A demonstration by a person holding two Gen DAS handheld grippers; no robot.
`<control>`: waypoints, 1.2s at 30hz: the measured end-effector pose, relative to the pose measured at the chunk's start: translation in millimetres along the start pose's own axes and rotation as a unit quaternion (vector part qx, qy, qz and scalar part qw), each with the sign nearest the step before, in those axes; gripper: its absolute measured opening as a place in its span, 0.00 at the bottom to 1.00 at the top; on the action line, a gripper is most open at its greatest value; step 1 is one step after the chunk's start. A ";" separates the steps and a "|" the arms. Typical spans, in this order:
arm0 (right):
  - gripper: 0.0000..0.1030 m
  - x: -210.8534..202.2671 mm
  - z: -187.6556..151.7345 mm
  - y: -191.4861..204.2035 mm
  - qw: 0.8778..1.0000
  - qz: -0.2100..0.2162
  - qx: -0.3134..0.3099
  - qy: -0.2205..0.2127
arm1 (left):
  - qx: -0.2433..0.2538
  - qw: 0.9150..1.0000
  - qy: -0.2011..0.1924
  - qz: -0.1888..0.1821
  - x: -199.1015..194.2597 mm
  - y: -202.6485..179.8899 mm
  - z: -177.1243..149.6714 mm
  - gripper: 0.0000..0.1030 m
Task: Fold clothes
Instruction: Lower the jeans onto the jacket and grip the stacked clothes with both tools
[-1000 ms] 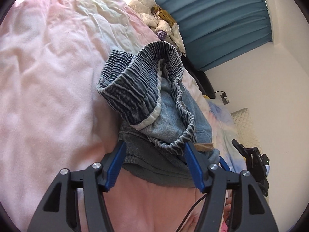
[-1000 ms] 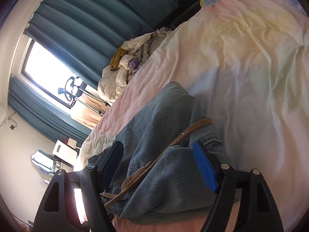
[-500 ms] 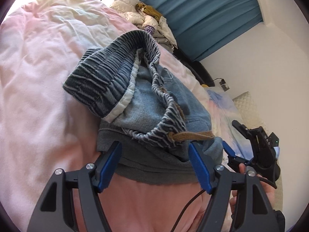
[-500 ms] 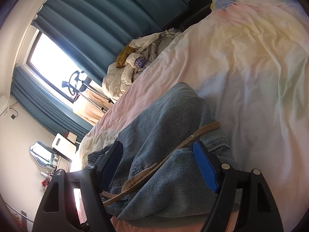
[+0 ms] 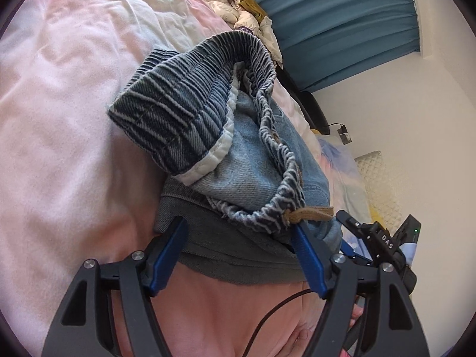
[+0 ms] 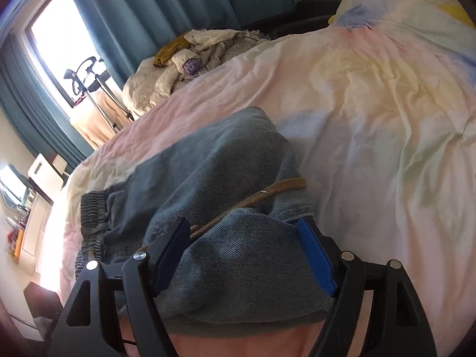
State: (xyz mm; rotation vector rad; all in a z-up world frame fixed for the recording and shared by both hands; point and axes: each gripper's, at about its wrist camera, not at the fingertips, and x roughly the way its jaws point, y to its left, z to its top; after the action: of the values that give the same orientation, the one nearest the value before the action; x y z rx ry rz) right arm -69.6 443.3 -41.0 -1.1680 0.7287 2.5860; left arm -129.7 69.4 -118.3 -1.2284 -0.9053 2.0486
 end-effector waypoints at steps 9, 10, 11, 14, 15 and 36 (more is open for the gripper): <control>0.75 43.1 11.4 -33.3 0.997 0.042 0.064 0.033 | 0.000 1.000 0.010 -0.001 3.3 3.4 1.7 0.75; 0.75 47.7 11.1 -33.4 0.996 0.041 0.063 0.038 | 0.012 1.000 0.006 0.017 1.4 -1.6 1.3 0.75; 0.75 51.3 10.8 -33.2 0.996 0.041 0.060 0.042 | 0.024 0.999 0.002 0.034 -0.5 -6.7 0.8 0.75; 0.76 49.6 10.5 -31.2 0.997 0.047 0.054 0.040 | 0.083 0.991 -0.024 0.102 -5.2 -26.4 -4.1 0.76; 0.77 48.3 10.6 -31.7 0.996 0.052 0.056 0.039 | 0.096 0.988 -0.031 0.119 -4.7 -30.5 -5.7 0.81; 0.82 31.4 18.1 -29.2 0.990 0.123 0.062 -0.002 | 0.015 0.999 0.001 0.041 23.9 -14.7 21.7 0.95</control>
State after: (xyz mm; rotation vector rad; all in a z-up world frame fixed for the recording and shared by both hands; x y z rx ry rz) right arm -90.9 477.4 -64.4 -1.0978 1.0779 2.6887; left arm -157.1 90.8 -111.5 -1.2700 -0.8330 2.1160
